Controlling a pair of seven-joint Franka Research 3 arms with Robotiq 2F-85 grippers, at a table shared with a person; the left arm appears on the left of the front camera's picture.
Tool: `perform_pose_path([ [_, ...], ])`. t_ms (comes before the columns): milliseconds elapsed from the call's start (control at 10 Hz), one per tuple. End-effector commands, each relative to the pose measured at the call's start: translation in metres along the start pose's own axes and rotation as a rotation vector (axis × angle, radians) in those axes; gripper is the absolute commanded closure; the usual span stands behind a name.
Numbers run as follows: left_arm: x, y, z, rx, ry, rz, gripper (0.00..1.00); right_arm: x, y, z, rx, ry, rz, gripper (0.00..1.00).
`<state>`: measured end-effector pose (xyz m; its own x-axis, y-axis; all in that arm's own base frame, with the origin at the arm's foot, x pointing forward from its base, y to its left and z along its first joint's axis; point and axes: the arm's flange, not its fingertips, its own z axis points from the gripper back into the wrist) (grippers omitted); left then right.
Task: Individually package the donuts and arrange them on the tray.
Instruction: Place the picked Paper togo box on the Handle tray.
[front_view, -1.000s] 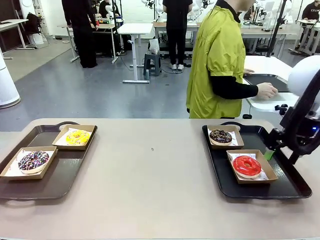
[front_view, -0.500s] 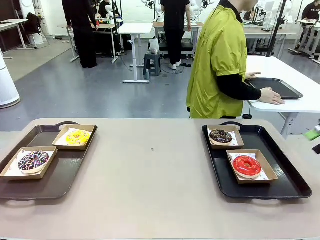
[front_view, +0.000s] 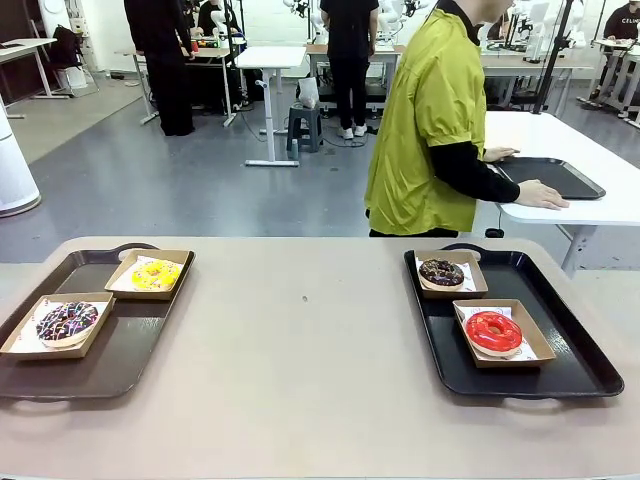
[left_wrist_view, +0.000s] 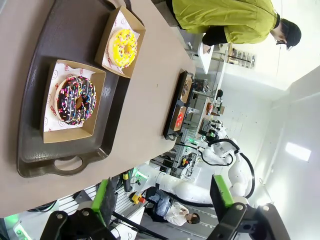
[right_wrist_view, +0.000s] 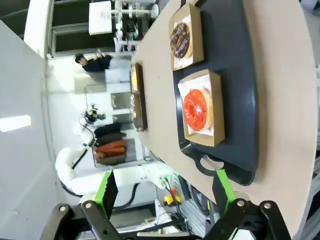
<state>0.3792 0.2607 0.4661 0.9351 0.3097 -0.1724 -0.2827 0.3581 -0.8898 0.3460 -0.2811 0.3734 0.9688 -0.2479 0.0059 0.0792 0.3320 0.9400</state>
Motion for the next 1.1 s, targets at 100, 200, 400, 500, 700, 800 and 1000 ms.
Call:
perform_pose_path([
  [100, -0.0026, -0.0022, 0.0012, -0.004, -0.002, -0.005, 0.0, 0.0031, -0.0055, 0.0102, 0.038, -0.06, 0.055, 0.0],
  [200, -0.0026, -0.0022, 0.0012, -0.004, -0.002, -0.005, 0.0, 0.0032, -0.0028, 0.0099, 0.033, -0.064, 0.102, 0.0],
  [400, -0.0026, -0.0022, 0.0012, -0.004, -0.002, -0.005, 0.0, -0.0028, -0.0092, 0.01, 0.021, -0.043, 0.002, 0.0],
  [500, -0.0026, -0.0022, 0.0012, -0.004, -0.002, -0.005, 0.0, -0.0028, -0.0092, 0.01, 0.021, -0.043, 0.002, 0.0],
  [700, -0.0026, -0.0022, 0.0012, -0.004, -0.002, -0.005, 0.0, -0.0028, -0.0092, 0.01, 0.021, -0.043, 0.002, 0.0],
  [800, -0.0026, -0.0022, 0.0012, -0.004, -0.002, -0.005, 0.0, -0.0028, -0.0092, 0.01, 0.021, -0.043, 0.002, 0.0],
  [1000, -0.0026, -0.0022, 0.0012, -0.004, -0.002, -0.005, 0.0, -0.0028, -0.0092, 0.01, 0.021, -0.043, 0.002, 0.0],
])
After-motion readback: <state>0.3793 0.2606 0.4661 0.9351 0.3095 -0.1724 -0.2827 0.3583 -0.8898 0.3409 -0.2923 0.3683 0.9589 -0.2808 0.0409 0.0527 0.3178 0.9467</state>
